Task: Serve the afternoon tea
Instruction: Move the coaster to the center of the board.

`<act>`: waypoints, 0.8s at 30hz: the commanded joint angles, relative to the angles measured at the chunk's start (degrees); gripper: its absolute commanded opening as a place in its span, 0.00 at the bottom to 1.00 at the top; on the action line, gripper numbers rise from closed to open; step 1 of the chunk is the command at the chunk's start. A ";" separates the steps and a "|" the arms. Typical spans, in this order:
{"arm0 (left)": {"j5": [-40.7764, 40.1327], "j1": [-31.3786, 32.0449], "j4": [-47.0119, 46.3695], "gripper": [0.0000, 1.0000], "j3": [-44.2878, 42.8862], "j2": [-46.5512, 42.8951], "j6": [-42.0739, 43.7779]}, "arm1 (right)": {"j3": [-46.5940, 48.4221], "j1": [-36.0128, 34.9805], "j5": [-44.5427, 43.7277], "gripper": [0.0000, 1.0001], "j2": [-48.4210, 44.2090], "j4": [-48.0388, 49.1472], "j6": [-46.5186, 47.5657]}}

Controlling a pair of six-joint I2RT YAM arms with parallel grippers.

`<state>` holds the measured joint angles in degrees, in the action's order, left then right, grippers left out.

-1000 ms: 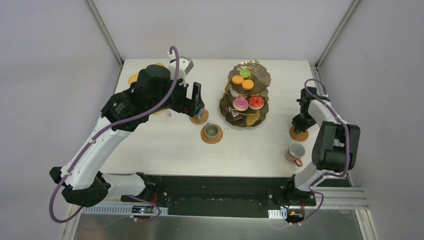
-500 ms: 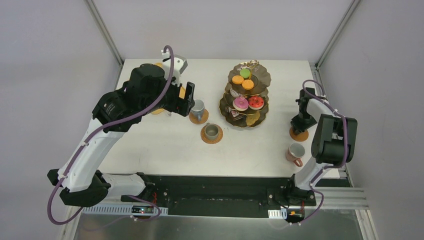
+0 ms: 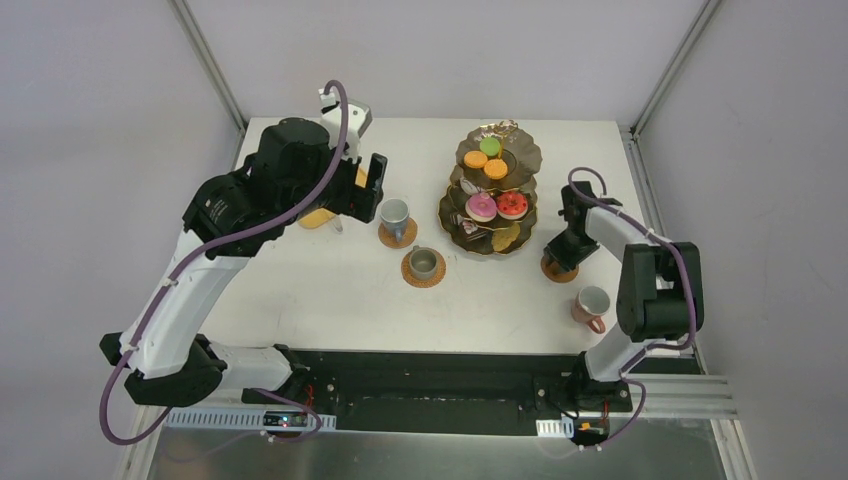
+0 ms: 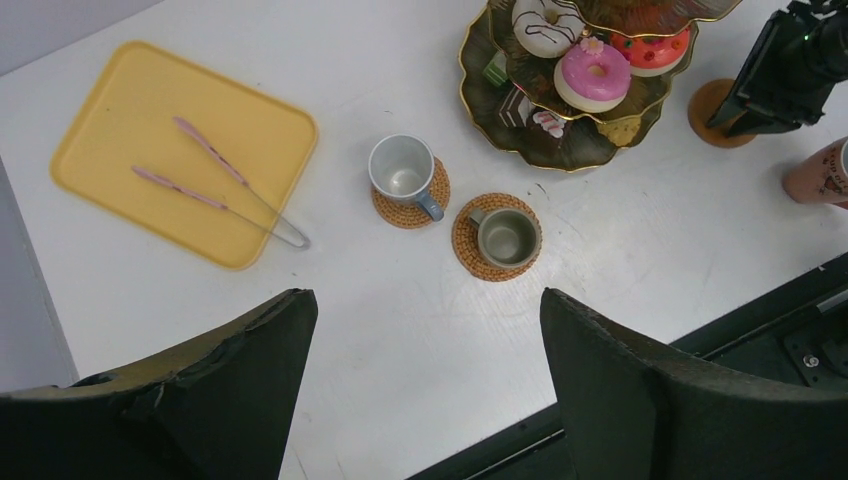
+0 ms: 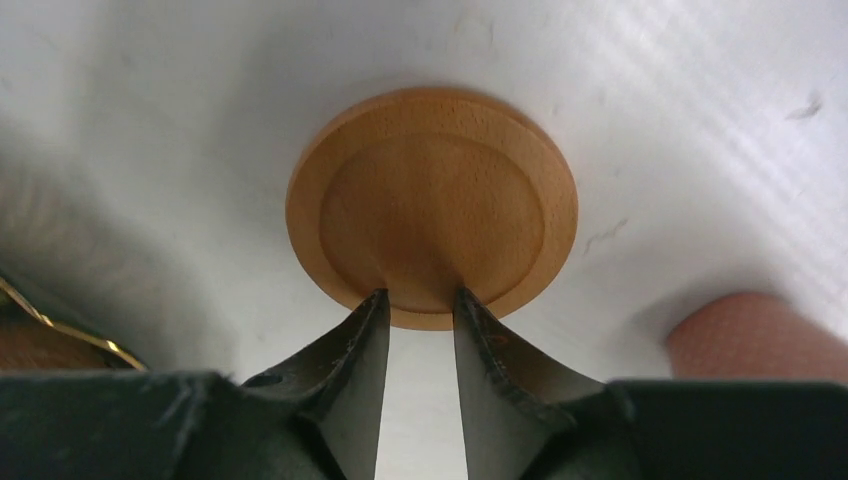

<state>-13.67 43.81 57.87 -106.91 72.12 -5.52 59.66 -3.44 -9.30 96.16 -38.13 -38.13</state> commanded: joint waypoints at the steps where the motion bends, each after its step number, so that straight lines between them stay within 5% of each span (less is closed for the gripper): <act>1: -1.44 -0.04 1.38 0.85 -2.78 0.59 0.32 | -6.02 -3.98 7.73 0.33 -3.68 -1.53 -6.13; 24: -4.89 -0.07 3.78 0.85 -8.64 2.18 -6.46 | -15.88 -39.10 0.51 0.33 -12.84 13.83 -23.24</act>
<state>-16.10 43.81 60.77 -113.82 75.13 -9.10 45.28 -37.69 -5.67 83.29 -27.55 -57.60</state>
